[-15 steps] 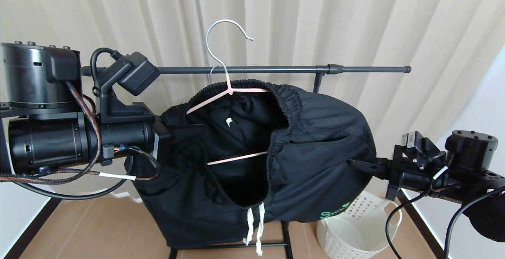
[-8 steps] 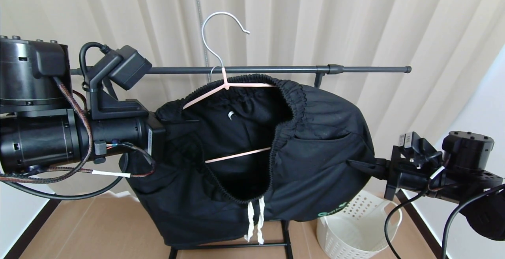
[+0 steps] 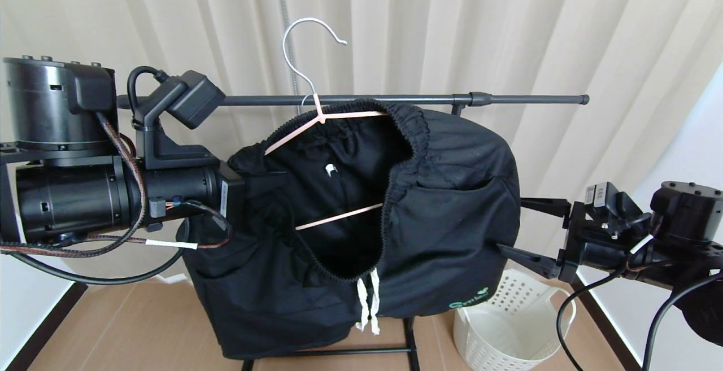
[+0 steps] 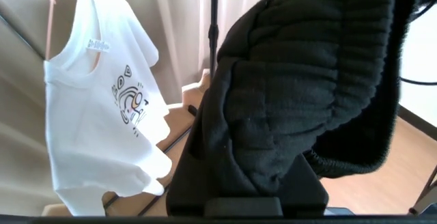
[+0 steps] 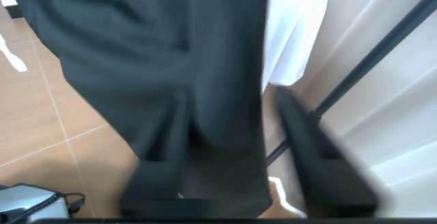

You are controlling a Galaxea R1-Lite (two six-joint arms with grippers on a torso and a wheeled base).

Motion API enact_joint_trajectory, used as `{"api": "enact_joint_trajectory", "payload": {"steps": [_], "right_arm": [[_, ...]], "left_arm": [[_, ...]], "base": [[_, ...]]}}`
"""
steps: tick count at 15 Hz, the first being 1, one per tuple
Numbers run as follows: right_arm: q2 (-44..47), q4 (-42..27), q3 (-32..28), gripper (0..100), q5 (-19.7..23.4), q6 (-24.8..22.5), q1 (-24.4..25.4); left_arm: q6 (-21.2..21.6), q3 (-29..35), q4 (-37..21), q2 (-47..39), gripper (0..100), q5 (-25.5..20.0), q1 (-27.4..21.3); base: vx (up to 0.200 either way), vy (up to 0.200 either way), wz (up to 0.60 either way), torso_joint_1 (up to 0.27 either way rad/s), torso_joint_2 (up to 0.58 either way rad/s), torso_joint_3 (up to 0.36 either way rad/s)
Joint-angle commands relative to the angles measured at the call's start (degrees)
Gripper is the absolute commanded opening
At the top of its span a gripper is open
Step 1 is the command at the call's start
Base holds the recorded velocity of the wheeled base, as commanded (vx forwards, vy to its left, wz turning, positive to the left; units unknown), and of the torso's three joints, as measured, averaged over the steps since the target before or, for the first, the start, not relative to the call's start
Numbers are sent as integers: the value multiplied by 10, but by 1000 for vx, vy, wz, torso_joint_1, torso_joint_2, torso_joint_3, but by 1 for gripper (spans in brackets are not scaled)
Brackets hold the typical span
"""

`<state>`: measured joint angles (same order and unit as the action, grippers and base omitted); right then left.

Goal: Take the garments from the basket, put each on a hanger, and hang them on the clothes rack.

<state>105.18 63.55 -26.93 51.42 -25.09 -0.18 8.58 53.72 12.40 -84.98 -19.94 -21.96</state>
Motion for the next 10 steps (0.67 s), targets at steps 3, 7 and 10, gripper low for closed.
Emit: {"api": "enact_joint_trajectory", "payload": {"steps": [3,7,10], "right_arm": [[-111,-3,1,100,-12,54,1],[-176,-1,-12,100,-117,164,61],[-190,-8,-50,100,-242,202,128]], "left_arm": [[0,25,-4,-55,0,59,-25],[-11,55,-5,-113,0,134,-70],[-21,99,-4,-191,0,219,-99]], "base": [[0,0,0,0,0,0],[0,0,0,0,0,0],[0,0,0,0,0,0]]}}
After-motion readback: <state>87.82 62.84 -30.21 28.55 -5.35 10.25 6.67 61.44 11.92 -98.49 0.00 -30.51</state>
